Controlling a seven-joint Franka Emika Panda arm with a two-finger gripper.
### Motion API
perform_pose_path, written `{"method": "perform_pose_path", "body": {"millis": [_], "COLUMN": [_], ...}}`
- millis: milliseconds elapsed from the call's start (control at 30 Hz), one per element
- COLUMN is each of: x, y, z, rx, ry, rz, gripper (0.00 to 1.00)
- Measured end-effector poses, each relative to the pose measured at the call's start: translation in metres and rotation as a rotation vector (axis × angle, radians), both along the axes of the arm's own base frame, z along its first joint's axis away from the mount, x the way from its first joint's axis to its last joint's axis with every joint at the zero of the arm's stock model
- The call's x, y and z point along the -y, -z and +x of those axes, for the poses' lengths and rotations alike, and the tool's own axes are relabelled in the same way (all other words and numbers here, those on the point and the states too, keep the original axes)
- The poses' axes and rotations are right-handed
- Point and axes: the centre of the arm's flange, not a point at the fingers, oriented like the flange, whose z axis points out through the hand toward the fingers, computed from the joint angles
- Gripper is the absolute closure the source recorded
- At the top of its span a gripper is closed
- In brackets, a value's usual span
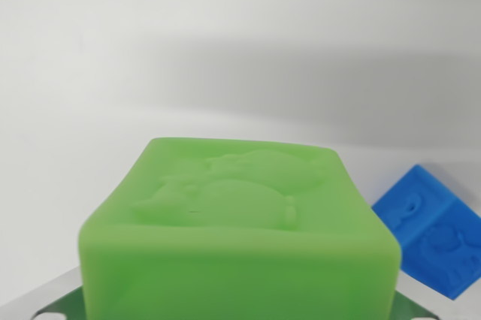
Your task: Stack cube
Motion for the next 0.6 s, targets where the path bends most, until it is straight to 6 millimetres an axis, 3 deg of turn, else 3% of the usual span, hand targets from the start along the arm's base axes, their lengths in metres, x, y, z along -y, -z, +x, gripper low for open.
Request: {"method": "perform_pose_path", "body": {"millis": [600], "x": [0.020], "y": [-0.004], "z": [-0.009], "rx": [0.001], "ry": [0.120], "rz": [0.000], "gripper": [1.00]}}
